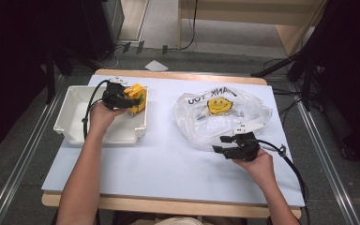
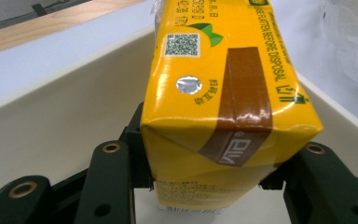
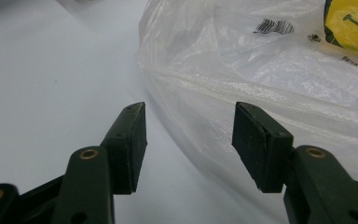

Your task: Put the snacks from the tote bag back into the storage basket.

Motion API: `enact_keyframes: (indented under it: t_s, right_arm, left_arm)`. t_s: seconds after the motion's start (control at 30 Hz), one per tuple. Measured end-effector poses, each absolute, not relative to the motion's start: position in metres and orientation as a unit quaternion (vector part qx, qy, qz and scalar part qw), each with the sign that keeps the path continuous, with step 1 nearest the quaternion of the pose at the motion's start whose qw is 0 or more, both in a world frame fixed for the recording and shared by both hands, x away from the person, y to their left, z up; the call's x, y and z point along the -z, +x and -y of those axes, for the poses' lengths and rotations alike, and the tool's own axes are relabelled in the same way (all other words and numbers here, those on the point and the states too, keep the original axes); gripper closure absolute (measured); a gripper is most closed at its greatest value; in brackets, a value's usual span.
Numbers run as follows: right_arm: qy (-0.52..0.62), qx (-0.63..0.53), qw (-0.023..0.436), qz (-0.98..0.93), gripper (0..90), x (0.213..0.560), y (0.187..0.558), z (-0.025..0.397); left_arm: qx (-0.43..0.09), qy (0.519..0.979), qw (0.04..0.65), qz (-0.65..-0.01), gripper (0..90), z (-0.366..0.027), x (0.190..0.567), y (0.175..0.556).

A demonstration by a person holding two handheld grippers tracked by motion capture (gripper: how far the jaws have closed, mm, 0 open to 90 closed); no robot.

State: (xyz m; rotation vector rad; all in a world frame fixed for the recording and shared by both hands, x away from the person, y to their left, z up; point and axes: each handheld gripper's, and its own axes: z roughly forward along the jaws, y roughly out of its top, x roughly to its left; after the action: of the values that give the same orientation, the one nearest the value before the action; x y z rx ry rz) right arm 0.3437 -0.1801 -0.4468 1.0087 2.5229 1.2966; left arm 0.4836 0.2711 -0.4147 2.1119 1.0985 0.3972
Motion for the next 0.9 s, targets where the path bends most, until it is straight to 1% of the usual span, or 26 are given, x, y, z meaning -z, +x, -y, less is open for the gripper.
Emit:
enact_keyframes:
  t_s: [0.27, 0.47, 0.6, 0.67, 0.7, 0.73, 0.8, 0.9]
  right_arm:
    - [0.331, -0.429, 0.067, -0.838, 45.8, 0.447, 0.342, 0.18]
    - [0.333, -0.427, 0.067, -0.838, 45.7, 0.447, 0.342, 0.179]
    - [0.333, -0.425, 0.067, -0.839, 45.7, 0.447, 0.342, 0.18]
    - [0.333, -0.424, 0.067, -0.84, 45.7, 0.448, 0.343, 0.18]
    - [0.331, -0.423, 0.067, -0.841, 45.4, 0.448, 0.343, 0.18]
    - [0.331, -0.423, 0.067, -0.841, 45.4, 0.448, 0.343, 0.18]
    - [0.328, -0.425, 0.066, -0.841, 45.1, 0.448, 0.343, 0.18]
    - [0.331, -0.426, 0.064, -0.84, 44.6, 0.447, 0.343, 0.18]
  left_arm:
    - [-0.158, 0.819, 0.363, -0.415, 50.8, -0.272, 0.418, 0.483]
    - [-0.153, 0.821, 0.355, -0.419, 49.4, -0.272, 0.418, 0.481]
    - [-0.152, 0.816, 0.361, -0.426, 48.6, -0.273, 0.419, 0.479]
    - [-0.138, 0.811, 0.369, -0.433, 45.2, -0.276, 0.42, 0.479]
    - [-0.116, 0.807, 0.37, -0.445, 39.6, -0.279, 0.42, 0.48]
    - [-0.116, 0.807, 0.37, -0.445, 37.9, -0.279, 0.42, 0.48]
    - [-0.102, 0.807, 0.362, -0.455, 36.4, -0.282, 0.42, 0.479]
    - [-0.103, 0.809, 0.357, -0.455, 36.0, -0.284, 0.418, 0.474]
